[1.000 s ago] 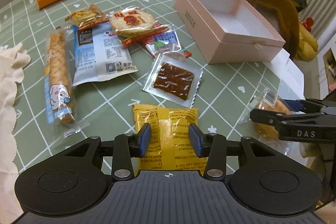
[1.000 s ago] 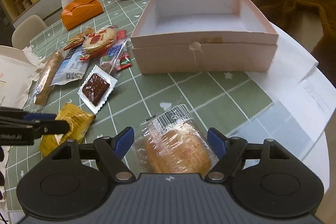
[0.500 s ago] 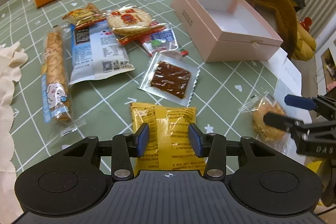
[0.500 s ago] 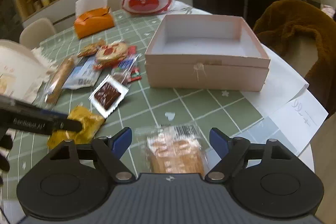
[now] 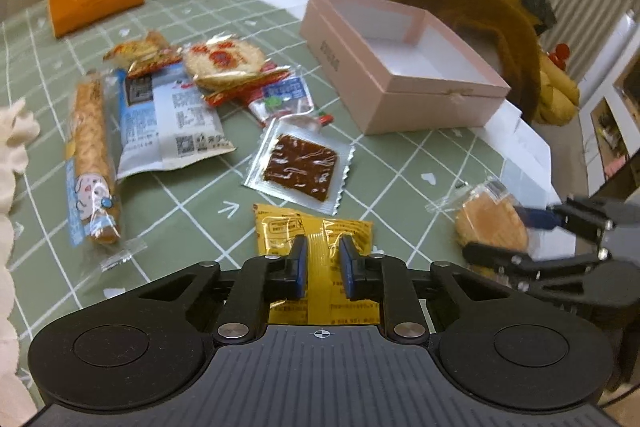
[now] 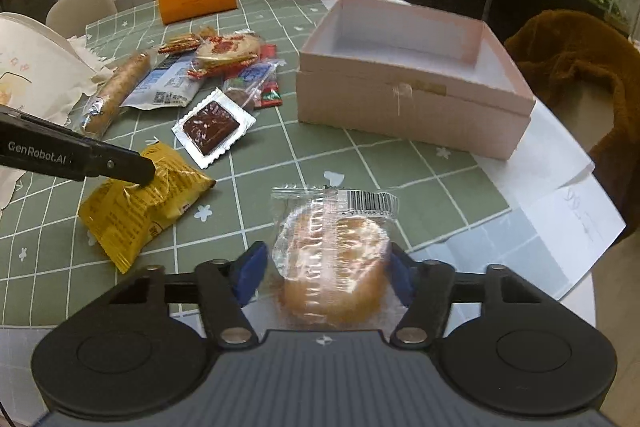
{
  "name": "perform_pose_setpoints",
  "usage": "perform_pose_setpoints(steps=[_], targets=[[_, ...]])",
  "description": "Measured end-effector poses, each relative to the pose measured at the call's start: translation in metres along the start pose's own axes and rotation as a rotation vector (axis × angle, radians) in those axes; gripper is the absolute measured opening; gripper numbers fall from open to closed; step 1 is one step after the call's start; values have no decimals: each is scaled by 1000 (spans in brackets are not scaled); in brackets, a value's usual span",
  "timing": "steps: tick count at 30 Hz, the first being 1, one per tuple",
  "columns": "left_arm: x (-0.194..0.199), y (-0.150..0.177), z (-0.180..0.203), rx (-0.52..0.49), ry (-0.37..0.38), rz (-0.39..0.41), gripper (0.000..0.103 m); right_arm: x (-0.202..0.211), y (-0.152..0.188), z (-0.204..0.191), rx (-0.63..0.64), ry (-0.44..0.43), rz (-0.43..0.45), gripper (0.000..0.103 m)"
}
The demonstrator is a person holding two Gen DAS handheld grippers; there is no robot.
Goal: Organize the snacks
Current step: 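Close left tool on the yellow packet while right tool grasps the wrapped bread, then lift the yellow packet with left tool while right tool lifts the bread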
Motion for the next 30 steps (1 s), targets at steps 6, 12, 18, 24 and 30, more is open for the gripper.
perform_pose_setpoints(steps=[6, 12, 18, 24, 30], targets=[[7, -2, 15, -57, 5, 27, 17, 5, -4, 9, -29, 5, 1, 58], [16, -14, 31, -87, 39, 63, 14, 11, -3, 14, -42, 7, 3, 57], [21, -19, 33, -57, 65, 72, 14, 18, -5, 21, -43, 19, 20, 57], [14, -7, 10, 38, 30, 12, 19, 8, 4, 22, -66, 34, -3, 57], [16, -3, -16, 140, -7, 10, 24, 15, 2, 18, -126, -2, 12, 73]])
Point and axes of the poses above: each gripper's, at about its wrist camera, not at the fingertips, and x roughly against the way its jaws point, z to its right, y to its underside, the point moved 6 cm from there along -x, roughly the way its jaws point, and after that the axes turned 13 degrees about -x, right-handed, at the moved point
